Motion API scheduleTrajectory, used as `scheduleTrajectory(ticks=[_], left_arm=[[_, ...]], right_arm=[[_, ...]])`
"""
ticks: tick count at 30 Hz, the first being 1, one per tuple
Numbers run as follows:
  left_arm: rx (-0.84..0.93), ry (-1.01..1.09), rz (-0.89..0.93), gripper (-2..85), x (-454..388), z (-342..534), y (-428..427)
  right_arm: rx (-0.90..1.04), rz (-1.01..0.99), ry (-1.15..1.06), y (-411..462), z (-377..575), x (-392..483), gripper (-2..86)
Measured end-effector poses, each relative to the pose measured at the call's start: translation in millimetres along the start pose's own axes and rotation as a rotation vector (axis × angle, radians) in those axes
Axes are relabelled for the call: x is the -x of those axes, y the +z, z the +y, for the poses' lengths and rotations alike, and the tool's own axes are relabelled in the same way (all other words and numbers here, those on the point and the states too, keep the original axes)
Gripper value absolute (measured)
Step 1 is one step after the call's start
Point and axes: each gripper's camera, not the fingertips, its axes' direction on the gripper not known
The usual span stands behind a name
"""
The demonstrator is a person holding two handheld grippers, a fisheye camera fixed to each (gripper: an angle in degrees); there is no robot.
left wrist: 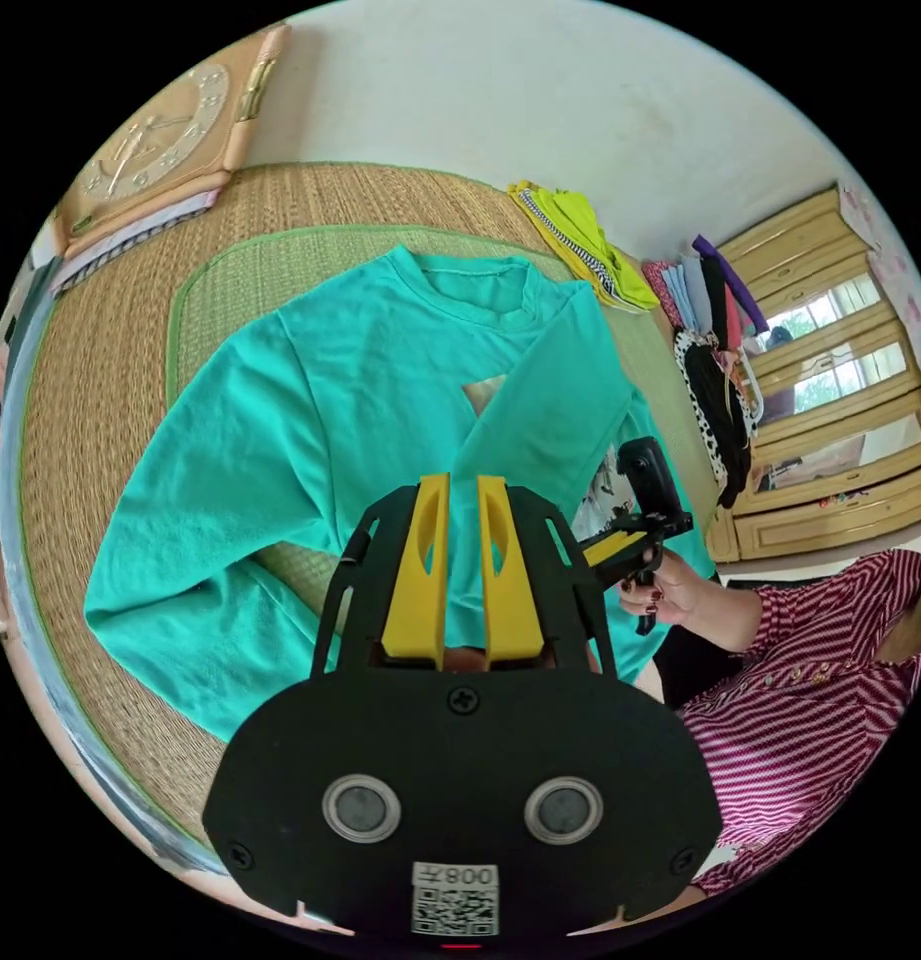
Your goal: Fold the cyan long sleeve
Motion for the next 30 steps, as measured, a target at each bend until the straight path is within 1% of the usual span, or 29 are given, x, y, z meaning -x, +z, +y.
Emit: scheduleTrajectory(ticks=[2, 4, 6, 7, 8, 11, 14, 16, 19, 21, 22, 24, 26, 30], left_arm=[[-0.029, 0.014, 0.062, 5.2, 1.0, 4.7, -7.5], [0.012, 0.033, 0.058, 4.8, -1.1, 8.0, -1.1], [0.102, 0.034, -0.006, 4.3, -0.5, 11.1, 13.1], [0.164, 0.029, -0.081, 3.9, 1.9, 13.2, 22.6], [0.162, 0.043, -0.110, 3.4, 3.8, 15.7, 24.0], [0.132, 0.010, -0.098, 2.1, 13.9, 14.3, 12.1], [0.104, 0.024, -0.175, 0.9, 17.3, 14.6, 1.2], [0.145, 0.029, -0.186, 0.6, 21.8, 15.5, 5.1], [0.135, 0.023, -0.204, 0.4, 27.5, 15.8, 0.2], [0.105, 0.005, -0.200, 0.4, 31.1, 15.5, -5.9], [0.061, 0.003, -0.185, 0.4, 30.9, 14.9, -12.7], [-0.009, 0.013, -0.149, 0.6, 27.4, 10.8, -21.4], [-0.076, 0.061, -0.119, 0.9, 15.3, -3.0, -23.9], [-0.082, 0.188, -0.038, 1.3, -13.2, -43.3, 0.2]], right_arm=[[0.010, 0.025, 0.018, 6.2, -3.7, -5.1, 0.9], [0.010, 0.025, 0.036, 13.5, -6.4, -13.0, 0.9], [0.012, 0.028, 0.052, 18.7, -6.4, -18.7, 0.9], [0.017, 0.032, 0.059, 22.3, -5.3, -21.1, 0.8], [0.022, 0.034, 0.061, 24.2, -4.5, -22.0, 0.8], [0.047, 0.031, 0.062, 29.7, 2.2, -21.7, 0.6], [0.084, 0.045, 0.019, 28.9, 8.7, -10.5, 0.3], [0.053, 0.125, -0.031, 19.0, 9.6, 3.6, 0.2], [-0.038, 0.239, -0.062, 1.0, 3.6, 13.6, 0.1], [-0.068, 0.302, -0.065, -4.8, -0.5, 14.1, 0.1], [-0.064, 0.335, -0.048, -6.5, -3.3, 11.4, 0.1], [-0.072, 0.342, -0.058, -12.2, -3.7, 13.0, 0.1], [-0.105, 0.392, -0.084, -23.8, -1.4, 22.2, 0.1], [-0.219, 0.617, -0.133, -71.2, 0.3, 48.4, 0.1]])
